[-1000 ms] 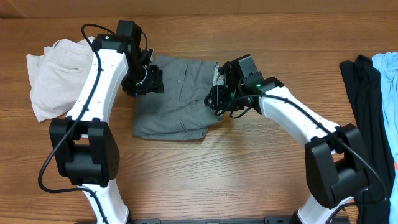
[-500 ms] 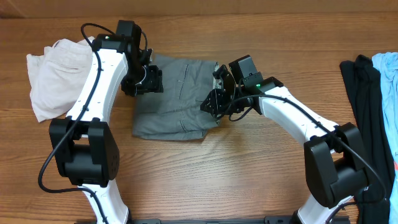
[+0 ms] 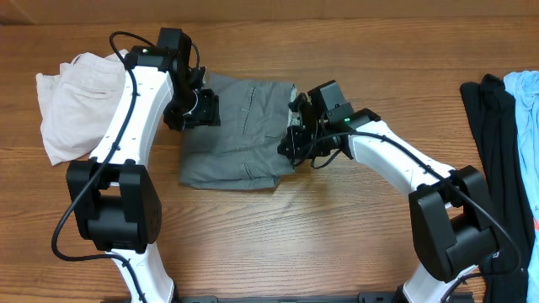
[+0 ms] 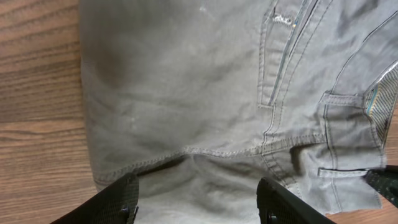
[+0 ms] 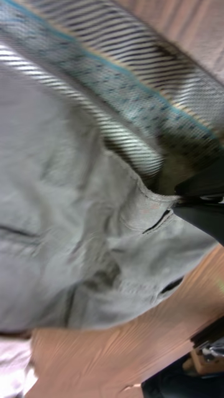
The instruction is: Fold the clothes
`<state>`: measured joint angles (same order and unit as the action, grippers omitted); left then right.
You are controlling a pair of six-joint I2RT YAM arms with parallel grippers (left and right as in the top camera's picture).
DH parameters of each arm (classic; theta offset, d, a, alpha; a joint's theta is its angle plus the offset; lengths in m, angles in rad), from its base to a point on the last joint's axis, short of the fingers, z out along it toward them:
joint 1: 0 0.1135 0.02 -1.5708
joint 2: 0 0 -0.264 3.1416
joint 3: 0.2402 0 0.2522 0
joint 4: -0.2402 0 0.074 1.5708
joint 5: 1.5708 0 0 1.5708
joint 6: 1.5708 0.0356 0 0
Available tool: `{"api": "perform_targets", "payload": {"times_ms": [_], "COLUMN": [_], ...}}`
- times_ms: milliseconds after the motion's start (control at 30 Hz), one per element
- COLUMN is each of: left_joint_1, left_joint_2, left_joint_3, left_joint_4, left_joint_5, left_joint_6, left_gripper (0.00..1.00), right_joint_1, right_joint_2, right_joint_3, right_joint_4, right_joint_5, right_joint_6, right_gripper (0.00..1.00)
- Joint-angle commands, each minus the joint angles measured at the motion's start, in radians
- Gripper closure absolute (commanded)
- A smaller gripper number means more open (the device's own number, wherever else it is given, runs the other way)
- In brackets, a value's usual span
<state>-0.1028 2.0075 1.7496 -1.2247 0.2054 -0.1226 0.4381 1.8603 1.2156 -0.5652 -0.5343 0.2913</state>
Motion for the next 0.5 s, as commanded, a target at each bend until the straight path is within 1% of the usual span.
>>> {"api": "perform_targets", "payload": {"times_ms": [0, 100, 200, 367, 467], "left_joint_1": [-0.001, -0.001, -0.001, -0.001, -0.002], "left_joint_2": [-0.005, -0.005, -0.005, -0.005, -0.004], "left_joint_3": [0.006, 0.006, 0.006, 0.006, 0.006], "left_joint_4": [-0.008, -0.009, -0.008, -0.017, -0.008], "left_joint_5": [-0.007, -0.007, -0.021, -0.026, -0.025], "left_joint_6": [0.011, 0.011, 0.011, 0.011, 0.011], "left_gripper": [0.35, 0.34, 0.3, 0.25, 0.23], "right_joint_1": [0.004, 0.0, -0.001, -0.001, -0.001], "right_joint_2": [-0.024, -0.066, -0.113, -0.132, -0.129], "right_joint_3": [-0.012, -0.012, -0.012, -0.012, -0.022], "right_joint_4": [-0.021, -0.055, -0.114, -0.315, -0.383], "right_joint_5": [0.01, 0.011, 0.037, 0.155, 0.209], "right_joint_6": [-0.005, -0.035, -0.038, -0.034, -0.034], "right_gripper": [0.96, 0.96, 0.96, 0.96, 0.96]}}
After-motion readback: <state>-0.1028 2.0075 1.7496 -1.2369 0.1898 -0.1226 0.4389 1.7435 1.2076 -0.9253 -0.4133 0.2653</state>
